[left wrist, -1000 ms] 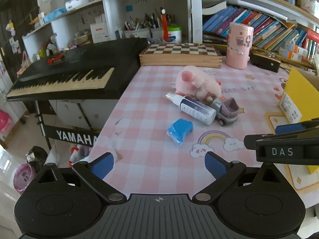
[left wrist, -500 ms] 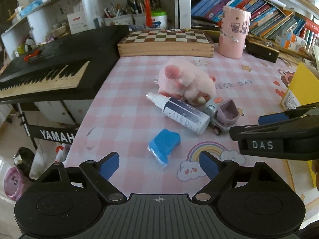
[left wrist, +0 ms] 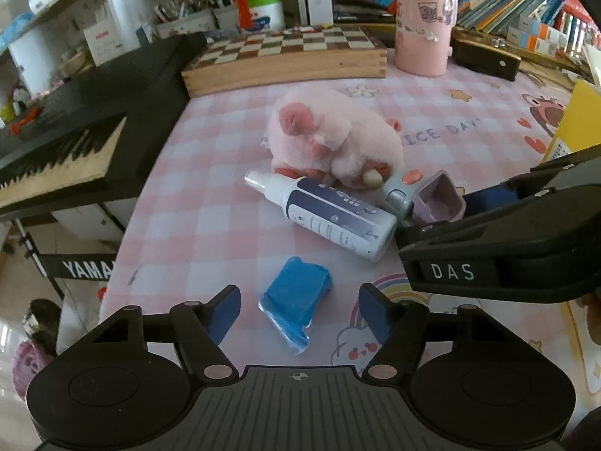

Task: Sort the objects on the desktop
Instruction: 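Close the left tool on the blue eraser while the right tool grips the grey toy car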

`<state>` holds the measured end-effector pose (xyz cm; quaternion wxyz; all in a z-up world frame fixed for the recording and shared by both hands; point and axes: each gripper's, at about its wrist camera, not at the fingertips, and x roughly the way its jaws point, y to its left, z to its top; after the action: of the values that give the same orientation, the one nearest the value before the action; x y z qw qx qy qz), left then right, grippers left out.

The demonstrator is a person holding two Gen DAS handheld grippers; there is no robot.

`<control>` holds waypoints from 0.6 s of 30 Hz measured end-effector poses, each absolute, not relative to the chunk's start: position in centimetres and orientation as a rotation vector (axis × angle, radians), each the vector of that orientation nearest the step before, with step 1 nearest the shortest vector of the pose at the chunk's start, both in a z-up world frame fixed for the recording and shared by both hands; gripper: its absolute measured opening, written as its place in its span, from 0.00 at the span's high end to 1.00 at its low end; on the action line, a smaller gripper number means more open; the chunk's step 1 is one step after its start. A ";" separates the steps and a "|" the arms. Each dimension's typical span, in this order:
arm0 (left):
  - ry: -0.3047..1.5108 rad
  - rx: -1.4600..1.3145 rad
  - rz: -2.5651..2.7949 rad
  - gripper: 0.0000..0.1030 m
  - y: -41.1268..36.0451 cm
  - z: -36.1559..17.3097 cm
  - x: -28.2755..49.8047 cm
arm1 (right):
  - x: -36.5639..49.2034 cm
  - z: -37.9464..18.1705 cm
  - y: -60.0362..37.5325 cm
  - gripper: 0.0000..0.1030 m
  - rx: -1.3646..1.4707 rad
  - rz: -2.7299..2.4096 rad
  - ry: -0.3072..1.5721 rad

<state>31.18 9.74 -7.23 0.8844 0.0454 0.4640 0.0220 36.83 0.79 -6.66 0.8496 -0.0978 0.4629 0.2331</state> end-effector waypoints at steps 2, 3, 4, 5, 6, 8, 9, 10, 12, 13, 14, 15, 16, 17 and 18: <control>0.976 0.076 0.049 0.37 10.0 -7.4 31.6 | 37.2 -6.8 1.0 0.50 -0.216 0.492 0.979; 0.982 0.069 0.050 0.40 10.2 -7.6 31.8 | 37.4 -7.0 1.1 0.51 -0.221 0.492 0.982; 0.988 0.060 0.052 0.43 10.3 -7.7 32.1 | 37.6 -7.1 1.2 0.51 -0.222 0.496 0.986; 0.986 0.049 0.049 0.44 10.5 -7.7 32.1 | 37.8 -7.2 1.2 0.51 -0.224 0.500 0.990; 0.987 0.038 0.046 0.45 10.6 -7.8 32.3 | 37.9 -7.3 1.3 0.50 -0.225 0.504 0.992; 0.986 0.035 0.042 0.45 10.7 -7.8 32.5 | 38.0 -7.3 1.4 0.50 -0.230 0.511 0.988; 0.985 0.036 0.037 0.47 10.7 -7.8 32.6 | 38.1 -7.4 1.4 0.50 -0.232 0.515 0.984; 0.985 0.034 0.033 0.50 10.7 -7.8 32.7 | 38.2 -7.4 1.5 0.50 -0.233 0.518 0.980; 0.986 0.027 0.021 0.56 10.6 -7.8 32.6 | 38.3 -7.4 1.6 0.51 -0.237 0.527 0.976; 0.987 0.026 0.019 0.56 10.5 -7.8 32.6 | 38.3 -7.4 1.6 0.53 -0.241 0.534 0.972; 0.988 0.026 0.019 0.56 10.5 -7.7 32.5 | 38.3 -7.4 1.6 0.61 -0.245 0.542 0.967; 0.990 0.023 0.018 0.57 10.5 -7.7 32.5 | 38.3 -7.4 1.7 0.63 -0.248 0.556 0.961; 0.993 0.017 0.016 0.58 10.5 -7.7 32.4 | 38.3 -7.3 1.7 0.63 -0.259 0.562 0.958; 0.997 0.014 0.012 0.59 10.5 -7.7 32.4 | 38.2 -7.2 1.7 0.63 -0.262 0.563 0.956; 1.003 0.015 0.004 0.62 10.4 -7.6 32.4 | 38.0 -7.0 1.5 0.63 -0.262 0.564 0.948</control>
<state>32.37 10.40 -7.61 0.8769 0.0070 0.4805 0.0017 37.98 1.54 -6.99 0.8435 -0.1241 0.4492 0.2672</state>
